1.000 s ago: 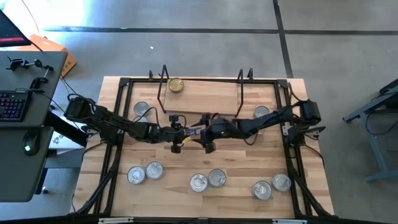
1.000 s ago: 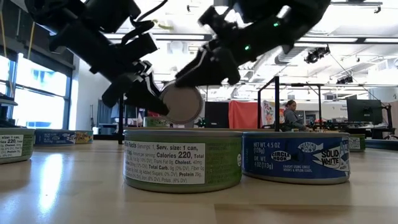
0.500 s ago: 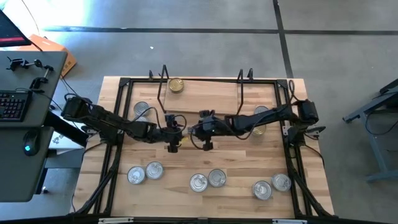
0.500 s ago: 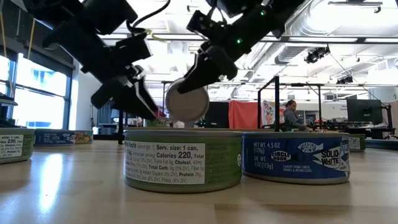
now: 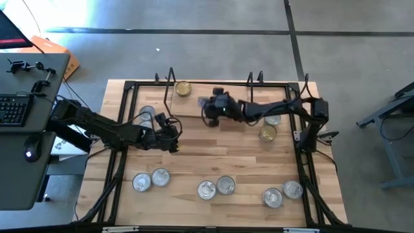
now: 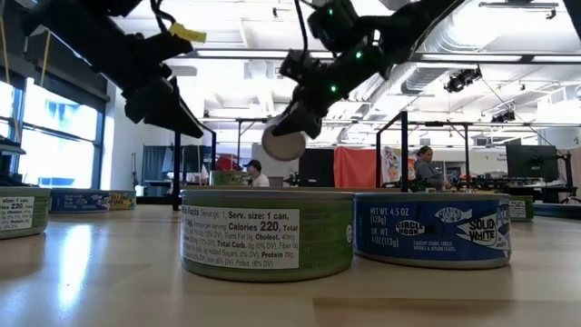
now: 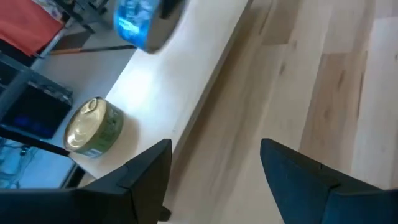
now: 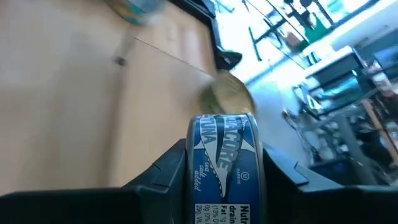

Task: Stack canned seafood by type on shelf
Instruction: Put the blue tuna can on the shelf

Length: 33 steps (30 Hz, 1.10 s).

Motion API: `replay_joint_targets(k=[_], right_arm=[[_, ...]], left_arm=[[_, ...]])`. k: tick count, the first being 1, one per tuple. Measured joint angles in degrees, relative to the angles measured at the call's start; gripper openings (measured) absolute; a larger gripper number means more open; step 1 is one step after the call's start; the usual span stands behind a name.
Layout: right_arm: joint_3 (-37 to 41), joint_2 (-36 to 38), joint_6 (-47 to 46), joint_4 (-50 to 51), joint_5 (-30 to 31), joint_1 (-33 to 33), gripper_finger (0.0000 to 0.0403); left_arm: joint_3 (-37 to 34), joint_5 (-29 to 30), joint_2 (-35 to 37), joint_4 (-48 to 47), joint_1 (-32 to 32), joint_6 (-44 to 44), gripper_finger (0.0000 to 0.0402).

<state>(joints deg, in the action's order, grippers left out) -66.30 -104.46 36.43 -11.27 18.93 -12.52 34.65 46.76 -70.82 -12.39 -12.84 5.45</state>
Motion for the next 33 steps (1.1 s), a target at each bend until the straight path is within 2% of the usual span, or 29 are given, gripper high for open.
replay_joint_targets(k=[5,9,13,15,20,23,28,33], right_arm=[[0.0,-3.5,4.4,-0.6,-3.5,-4.5,0.0123],[0.0,-6.2,6.7,-1.2,-3.7,-4.8,0.0123],[-0.2,-6.6,4.3,-1.2,-4.5,-4.7,0.0123],[-0.2,-6.5,2.9,-1.1,-5.0,-4.7,0.0144],[0.1,-6.8,1.3,1.2,-7.1,-4.6,0.0241],[0.0,-6.5,-0.3,2.3,-9.6,-4.7,0.0265],[-0.5,-6.4,-2.8,4.0,-10.7,-4.8,0.0267],[-5.9,-6.2,-9.8,13.2,-11.0,-6.3,0.0224]], left_arm=[[0.0,0.2,-0.1,0.2,0.0,0.0,0.0240],[0.0,0.2,-0.1,0.2,0.1,0.3,0.0240],[0.0,0.2,-0.1,0.2,0.1,0.3,0.0241],[0.0,0.2,-0.1,0.2,0.1,0.3,0.0241],[0.0,0.2,-0.1,0.2,0.1,0.4,0.0241],[0.0,0.2,-0.1,0.2,0.1,0.4,0.0241],[0.0,0.2,-0.1,0.2,0.1,0.4,0.0241],[0.0,0.1,-0.1,0.2,0.1,0.4,0.0241]])
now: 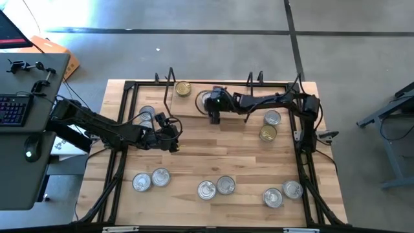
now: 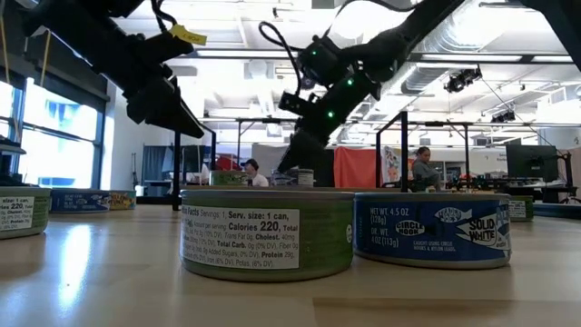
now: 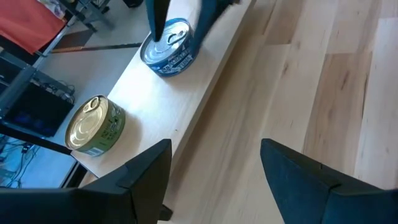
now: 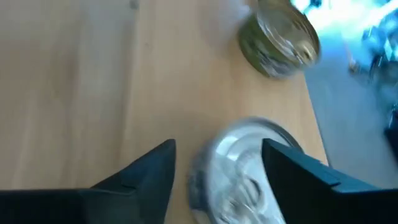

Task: Stack canned seafood by type on shelf
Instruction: Put the blue tuna can on the shelf

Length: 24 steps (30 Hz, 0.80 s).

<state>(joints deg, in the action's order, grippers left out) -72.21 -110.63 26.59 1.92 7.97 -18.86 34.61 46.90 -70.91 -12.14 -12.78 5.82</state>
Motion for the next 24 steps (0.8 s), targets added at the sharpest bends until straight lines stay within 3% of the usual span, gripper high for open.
replay_joint_targets(k=[7,12,24], right_arm=[[-7.2,0.0,-10.6,12.4,-0.3,-2.9,0.0106],[-7.6,-0.9,-13.1,13.3,-7.2,-5.1,0.0019],[-7.9,-5.6,-13.2,8.6,-7.6,-7.0,0.0004]], left_arm=[[0.0,0.0,0.0,0.0,0.0,0.0,0.0241],[0.0,0.0,0.0,0.1,0.0,0.0,0.0241],[0.0,0.0,0.0,0.4,0.0,0.0,0.0241]])
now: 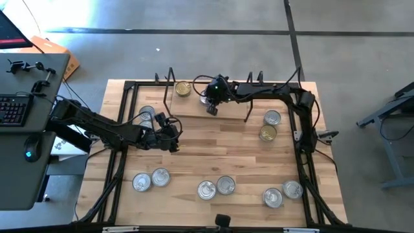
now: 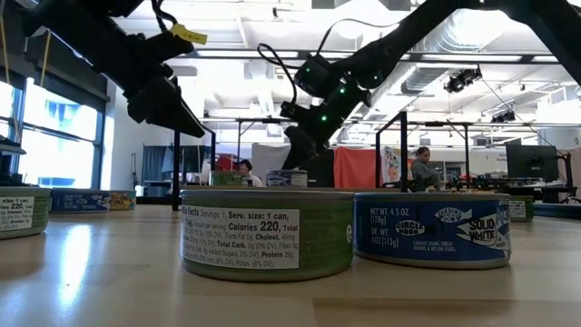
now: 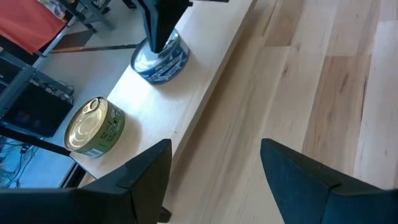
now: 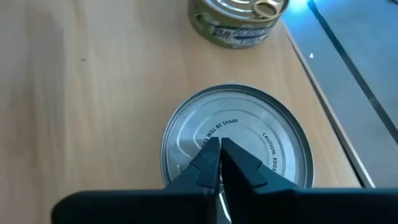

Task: Stack canned seafood by type on shelf
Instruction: Put the blue tuna can on the shelf, then put the yellow blue tuna can on the shelf

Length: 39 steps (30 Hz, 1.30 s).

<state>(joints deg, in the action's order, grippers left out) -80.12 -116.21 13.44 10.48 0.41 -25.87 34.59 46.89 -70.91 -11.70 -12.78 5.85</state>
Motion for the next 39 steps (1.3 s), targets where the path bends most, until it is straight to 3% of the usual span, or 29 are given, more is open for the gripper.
replay_joint_targets(k=[17,24,27,32,39], right_arm=[[-0.9,-0.1,-1.4,-1.8,0.6,-2.5,0.0000],[-0.7,3.3,-2.9,-11.0,0.4,-1.1,0.0000],[0.8,4.0,-6.6,-18.0,-2.6,-0.1,0.0000],[5.5,4.1,-8.7,-30.4,-10.4,4.7,0.0000],[11.4,8.5,-6.0,-28.0,-7.7,16.8,0.0000]], left_arm=[[0.0,0.0,0.0,0.0,0.0,0.0,0.0241],[0.0,2.8,0.0,-0.3,-0.2,1.6,0.0241],[0.0,5.7,0.0,-1.2,-1.2,2.3,0.0241],[0.0,12.0,0.5,-6.1,-4.1,6.6,0.0241],[0.0,16.8,0.7,-14.2,-6.8,14.6,0.0241]])
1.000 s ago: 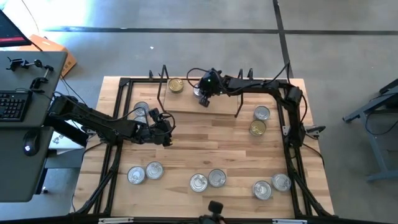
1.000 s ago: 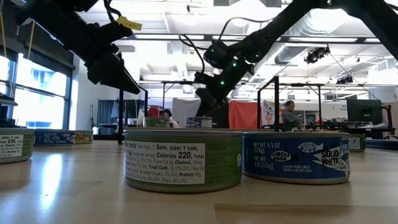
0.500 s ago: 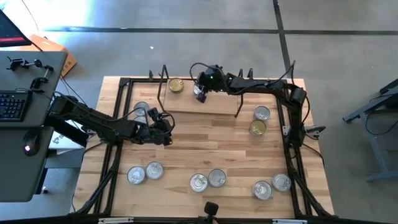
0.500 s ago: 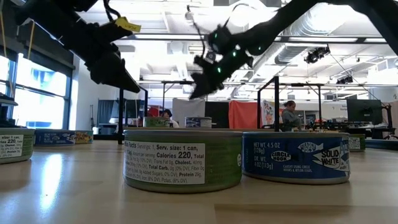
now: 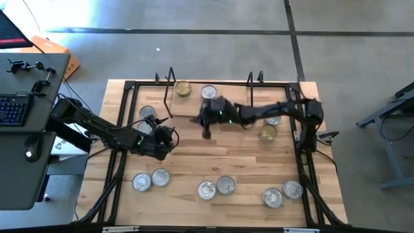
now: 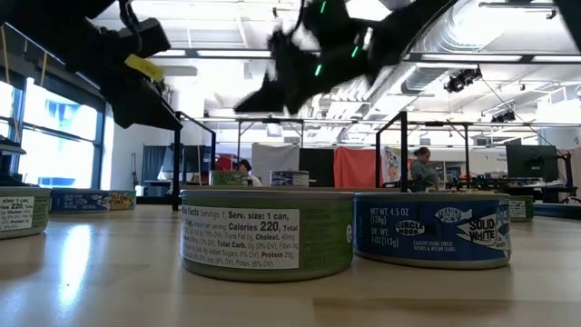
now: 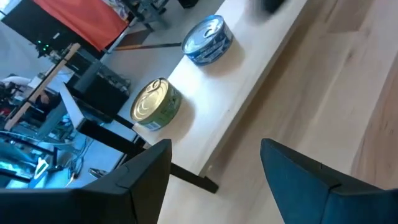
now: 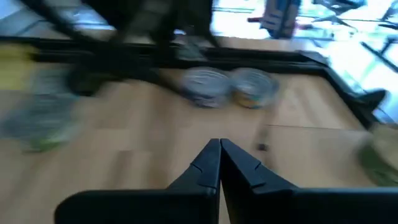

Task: Stack canned seafood by type on shelf
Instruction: Put the yellow blue tuna can on the shelf

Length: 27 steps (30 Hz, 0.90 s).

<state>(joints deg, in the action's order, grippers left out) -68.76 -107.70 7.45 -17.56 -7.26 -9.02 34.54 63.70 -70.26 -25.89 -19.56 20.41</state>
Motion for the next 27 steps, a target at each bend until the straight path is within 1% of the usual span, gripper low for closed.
replay_joint_targets(k=[1,3,4,7,10,13,15,17,20,24,27], right_arm=[[0.3,2.0,0.0,1.8,0.7,1.6,0.0000],[0.5,6.4,0.3,8.9,2.2,4.6,0.0000],[0.5,8.8,0.3,12.6,4.0,6.1,0.0000],[0.5,16.2,-1.3,25.3,11.1,11.0,0.0000],[0.4,22.9,-7.7,40.7,19.3,16.5,0.0000],[0.4,27.9,-20.9,56.7,26.5,21.9,0.0000],[0.4,30.1,-32.2,65.7,29.6,25.6,0.0000],[0.4,31.2,-43.1,72.9,31.3,29.5,0.0000],[0.4,31.4,-57.1,80.6,30.8,34.7,0.0000],[0.5,30.3,-71.2,87.6,28.3,41.0,0.0000],[0.5,28.9,-80.7,92.2,27.6,44.9,0.0004]], left_arm=[[0.0,0.1,0.0,0.1,-0.1,0.1,0.0241],[0.0,0.1,0.0,0.3,-0.1,0.1,0.0241],[0.0,0.2,0.0,0.6,-0.1,0.1,0.0241],[0.0,1.0,0.0,0.7,0.0,0.5,0.0241],[0.0,1.6,0.0,1.0,0.0,0.5,0.0241],[0.0,1.7,0.0,2.2,0.0,0.4,0.0241],[0.0,1.9,0.0,3.1,0.0,-0.4,0.0241],[0.0,1.9,0.0,4.3,0.0,-1.5,0.0241],[0.0,1.8,0.0,7.2,0.0,-4.4,0.0241],[0.0,1.4,0.0,11.9,0.0,-9.7,0.0241],[0.0,0.2,0.0,15.1,0.0,-12.8,0.0241]])
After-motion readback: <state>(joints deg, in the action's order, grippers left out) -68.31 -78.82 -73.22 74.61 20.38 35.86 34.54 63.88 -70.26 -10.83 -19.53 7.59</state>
